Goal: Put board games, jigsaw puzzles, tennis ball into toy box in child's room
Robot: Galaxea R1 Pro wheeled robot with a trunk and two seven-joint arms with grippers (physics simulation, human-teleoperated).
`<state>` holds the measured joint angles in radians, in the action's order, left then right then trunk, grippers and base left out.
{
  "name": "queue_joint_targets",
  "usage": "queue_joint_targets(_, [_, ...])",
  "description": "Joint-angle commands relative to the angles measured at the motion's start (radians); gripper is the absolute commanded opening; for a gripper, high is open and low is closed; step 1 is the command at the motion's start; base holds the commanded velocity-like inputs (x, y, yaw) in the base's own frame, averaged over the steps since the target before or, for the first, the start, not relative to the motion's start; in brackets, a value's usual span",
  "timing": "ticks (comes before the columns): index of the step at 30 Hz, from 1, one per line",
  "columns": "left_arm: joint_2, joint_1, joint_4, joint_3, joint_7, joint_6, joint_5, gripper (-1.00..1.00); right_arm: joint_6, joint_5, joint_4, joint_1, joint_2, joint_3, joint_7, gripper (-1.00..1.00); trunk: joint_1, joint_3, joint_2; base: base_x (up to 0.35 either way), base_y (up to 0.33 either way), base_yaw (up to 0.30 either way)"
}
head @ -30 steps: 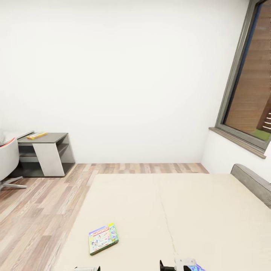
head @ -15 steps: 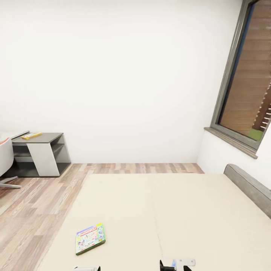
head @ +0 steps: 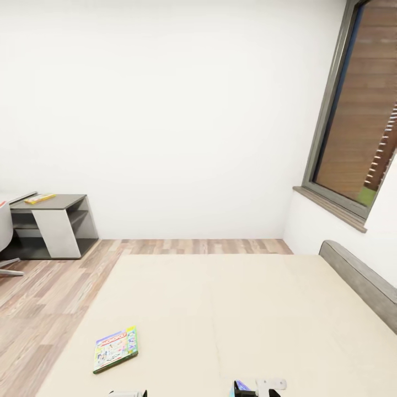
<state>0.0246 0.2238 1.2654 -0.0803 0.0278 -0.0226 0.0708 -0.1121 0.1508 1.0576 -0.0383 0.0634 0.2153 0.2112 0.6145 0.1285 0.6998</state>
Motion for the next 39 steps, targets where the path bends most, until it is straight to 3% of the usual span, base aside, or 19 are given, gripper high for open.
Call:
queue_joint_targets(1, [0.000, 0.000, 0.002, -0.001, 0.003, -0.002, 0.007, 1.00, -0.004, 0.008, 0.002, 0.000, -0.001, 0.002, 0.007, 1.00, 0.000, 0.001, 0.001, 0.000, -0.185, 0.000])
queue_joint_targets(12, [0.000, 0.000, 0.002, -0.001, 0.003, -0.002, 0.007, 1.00, -0.004, 0.009, 0.002, 0.000, -0.001, 0.002, 0.007, 1.00, 0.000, 0.001, 0.001, 0.000, -0.140, 0.000])
queue_joint_targets(39, [0.000, 0.000, 0.002, -0.001, 0.003, -0.002, 0.007, 1.00, -0.005, 0.009, 0.002, 0.000, -0.001, 0.002, 0.007, 1.00, 0.000, 0.001, 0.001, 0.000, -0.006, 0.000])
